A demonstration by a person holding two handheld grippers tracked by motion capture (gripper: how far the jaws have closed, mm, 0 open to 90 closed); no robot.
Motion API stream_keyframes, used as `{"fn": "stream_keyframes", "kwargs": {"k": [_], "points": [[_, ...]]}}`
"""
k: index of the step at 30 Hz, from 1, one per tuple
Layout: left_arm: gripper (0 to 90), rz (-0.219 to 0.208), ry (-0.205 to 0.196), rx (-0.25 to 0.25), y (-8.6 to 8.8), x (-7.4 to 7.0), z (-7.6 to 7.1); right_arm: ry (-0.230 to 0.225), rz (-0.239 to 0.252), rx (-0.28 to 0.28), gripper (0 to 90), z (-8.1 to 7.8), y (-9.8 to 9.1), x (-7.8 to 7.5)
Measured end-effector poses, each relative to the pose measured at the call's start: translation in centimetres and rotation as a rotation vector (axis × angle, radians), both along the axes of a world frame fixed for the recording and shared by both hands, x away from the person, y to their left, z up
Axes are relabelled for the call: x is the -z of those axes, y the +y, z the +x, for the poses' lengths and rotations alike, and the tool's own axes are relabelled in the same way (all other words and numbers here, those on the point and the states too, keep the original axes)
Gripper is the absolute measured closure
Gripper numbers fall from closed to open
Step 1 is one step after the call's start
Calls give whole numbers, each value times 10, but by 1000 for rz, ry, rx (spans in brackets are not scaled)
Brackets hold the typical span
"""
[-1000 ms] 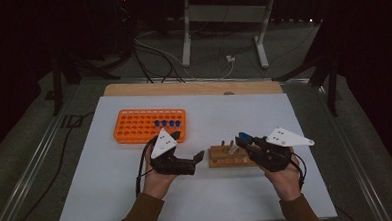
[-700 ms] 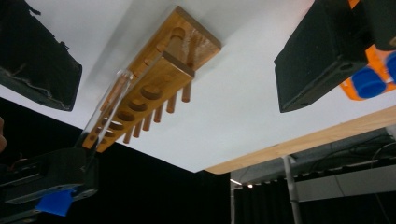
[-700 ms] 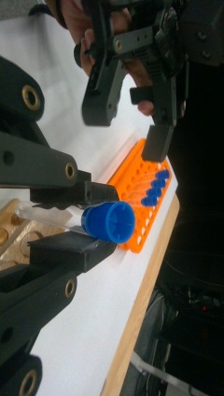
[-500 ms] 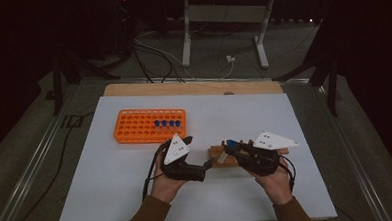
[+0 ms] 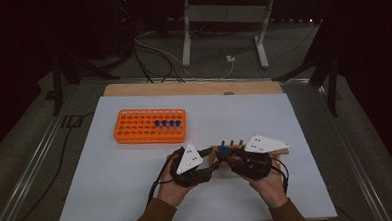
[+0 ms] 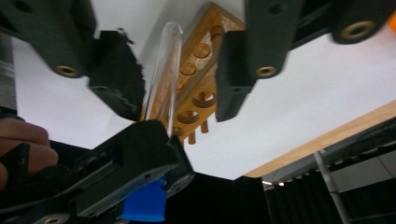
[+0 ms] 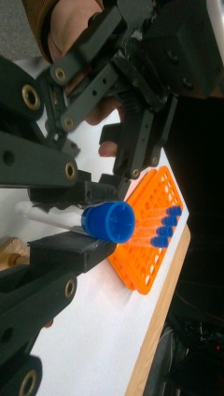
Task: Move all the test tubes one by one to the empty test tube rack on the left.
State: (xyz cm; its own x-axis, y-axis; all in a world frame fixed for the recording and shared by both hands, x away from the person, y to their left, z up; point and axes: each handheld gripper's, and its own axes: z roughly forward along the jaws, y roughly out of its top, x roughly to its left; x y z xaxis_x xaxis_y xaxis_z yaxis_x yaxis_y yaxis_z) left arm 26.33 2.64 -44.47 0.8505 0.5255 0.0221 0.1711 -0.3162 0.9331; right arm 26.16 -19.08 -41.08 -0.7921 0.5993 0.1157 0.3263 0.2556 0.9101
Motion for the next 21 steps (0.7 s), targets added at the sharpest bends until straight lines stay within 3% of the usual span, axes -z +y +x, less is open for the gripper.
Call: {"fn": "stream_keyframes", "kwargs": {"k": [9,14,21], "points": [[763,2,20,53,-1,2,0,6,-8,-8,763,0,2,3],[780,-3,21,55,-2,2,0,11,-5,-8,758,1,2,3],[782,-16,39,30,4,5,4,20,29,-16,535,3,-1,2]]}}
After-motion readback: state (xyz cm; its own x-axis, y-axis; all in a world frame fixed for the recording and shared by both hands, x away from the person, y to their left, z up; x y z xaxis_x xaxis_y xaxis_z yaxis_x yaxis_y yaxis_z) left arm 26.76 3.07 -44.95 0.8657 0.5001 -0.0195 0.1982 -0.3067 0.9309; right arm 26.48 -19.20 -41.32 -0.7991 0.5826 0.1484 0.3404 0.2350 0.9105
